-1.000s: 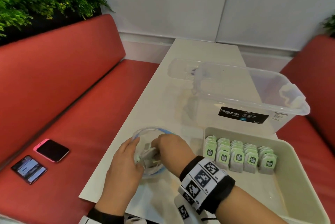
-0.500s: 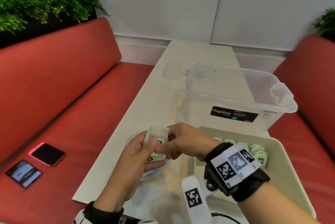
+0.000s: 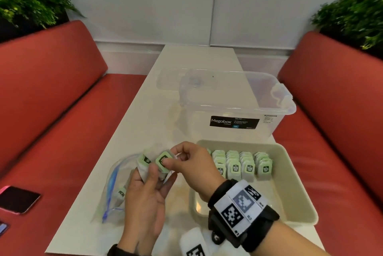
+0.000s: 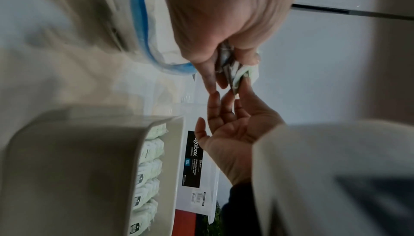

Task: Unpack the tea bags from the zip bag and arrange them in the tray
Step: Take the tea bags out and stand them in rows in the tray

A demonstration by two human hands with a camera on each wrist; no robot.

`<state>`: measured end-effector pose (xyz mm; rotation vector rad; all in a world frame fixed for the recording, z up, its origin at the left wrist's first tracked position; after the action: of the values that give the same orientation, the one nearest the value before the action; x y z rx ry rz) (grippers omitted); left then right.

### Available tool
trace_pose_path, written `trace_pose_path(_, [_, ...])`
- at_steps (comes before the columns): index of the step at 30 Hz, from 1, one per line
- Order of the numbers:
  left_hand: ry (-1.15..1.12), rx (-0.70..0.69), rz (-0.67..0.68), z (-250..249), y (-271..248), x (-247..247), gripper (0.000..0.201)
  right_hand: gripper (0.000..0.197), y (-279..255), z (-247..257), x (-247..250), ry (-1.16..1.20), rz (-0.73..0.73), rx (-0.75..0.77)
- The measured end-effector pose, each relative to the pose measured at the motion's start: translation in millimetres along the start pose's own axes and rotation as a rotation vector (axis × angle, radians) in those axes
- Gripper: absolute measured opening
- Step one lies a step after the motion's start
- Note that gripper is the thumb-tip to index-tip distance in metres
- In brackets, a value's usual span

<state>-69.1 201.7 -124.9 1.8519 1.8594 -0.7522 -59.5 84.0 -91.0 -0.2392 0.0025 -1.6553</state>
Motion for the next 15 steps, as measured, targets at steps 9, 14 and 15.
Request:
trace_pose_path(9, [0.033, 0.068, 0.043, 10.6, 6.9, 4.3, 0.024, 0.022, 0.9, 40.6, 48.5, -0.254, 0.039, 0.111])
trace_pose_path(14, [0.279, 0.106, 0.259, 8.8, 4.8, -16.7, 0.069, 0.029, 7.2, 82.9, 59.5, -0.953, 0.173, 0.258])
trace_pose_path(15, [0.324, 0.128, 0.296, 11.5, 2.8, -24.3, 0.057, 0.024, 8.3, 86.6, 57.4, -1.058, 0.205, 0.265])
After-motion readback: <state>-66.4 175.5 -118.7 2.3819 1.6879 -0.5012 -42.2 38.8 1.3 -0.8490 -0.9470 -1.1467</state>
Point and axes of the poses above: each hand's wrist, its own y-axis towards the middle knuckle, its own x-axis out of the back of the hand, z = x × y, the point moved 10 cm from there along y, towards the middle knuckle, and after that the axes turned 2 degrees about z, right-handed, at the moved point
